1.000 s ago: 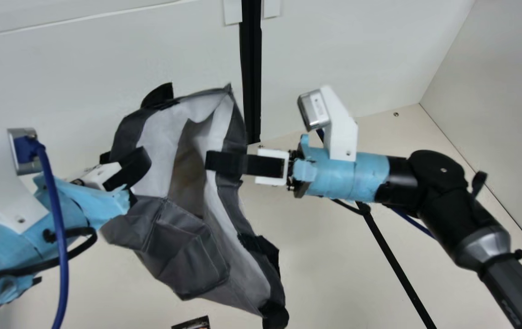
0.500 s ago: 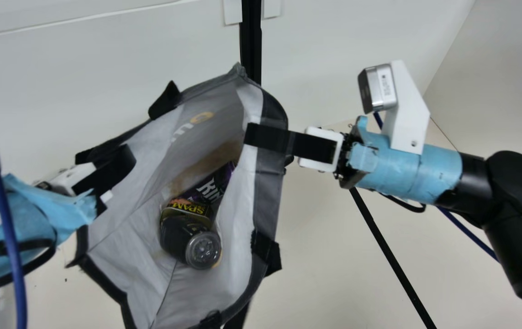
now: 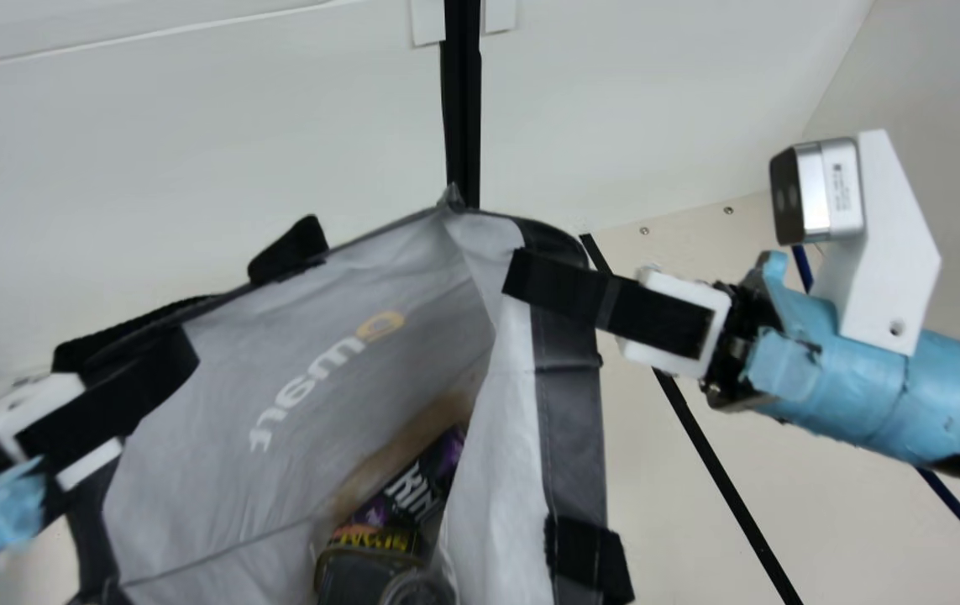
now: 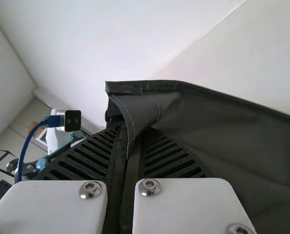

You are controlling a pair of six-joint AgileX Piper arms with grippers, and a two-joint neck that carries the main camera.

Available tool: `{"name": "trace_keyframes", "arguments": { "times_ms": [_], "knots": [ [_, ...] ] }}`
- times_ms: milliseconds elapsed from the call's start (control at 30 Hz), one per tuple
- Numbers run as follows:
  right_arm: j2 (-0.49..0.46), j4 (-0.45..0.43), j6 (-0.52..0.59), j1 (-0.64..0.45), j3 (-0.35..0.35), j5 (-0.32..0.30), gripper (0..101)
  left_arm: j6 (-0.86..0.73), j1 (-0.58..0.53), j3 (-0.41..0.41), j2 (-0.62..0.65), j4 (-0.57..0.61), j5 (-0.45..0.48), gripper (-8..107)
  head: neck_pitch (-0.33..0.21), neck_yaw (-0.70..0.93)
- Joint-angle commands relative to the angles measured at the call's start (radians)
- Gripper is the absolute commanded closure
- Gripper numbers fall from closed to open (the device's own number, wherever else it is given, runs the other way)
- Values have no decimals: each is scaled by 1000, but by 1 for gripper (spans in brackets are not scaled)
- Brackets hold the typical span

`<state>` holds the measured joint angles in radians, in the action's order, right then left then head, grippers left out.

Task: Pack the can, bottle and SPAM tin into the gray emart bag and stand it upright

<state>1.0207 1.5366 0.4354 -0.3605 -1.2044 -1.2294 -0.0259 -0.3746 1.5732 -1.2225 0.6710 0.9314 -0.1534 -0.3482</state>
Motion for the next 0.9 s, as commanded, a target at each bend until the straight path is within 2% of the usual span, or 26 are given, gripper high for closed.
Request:
{"name": "trace_keyframes", "arguments": {
  "times_ms": [0,200,400,600,867],
  "knots": [
    [-27,-41,-46,-5,-5,9,101,-1,12,9,10,11,57,107,-21,-1],
    [-74,-160,-125,-15,-20,9,101,-15,52,27,24,50,155,107,-21,-1],
    [-89,-291,-174,-5,-23,9,101,-47,82,4,9,104,211,107,-21,-1],
    [-82,-366,-171,8,-15,9,101,-111,94,-41,-19,153,204,107,-21,-1],
    [-52,-396,-117,4,11,9,101,-210,88,-67,-81,181,156,107,-21,-1]
  ]
}}
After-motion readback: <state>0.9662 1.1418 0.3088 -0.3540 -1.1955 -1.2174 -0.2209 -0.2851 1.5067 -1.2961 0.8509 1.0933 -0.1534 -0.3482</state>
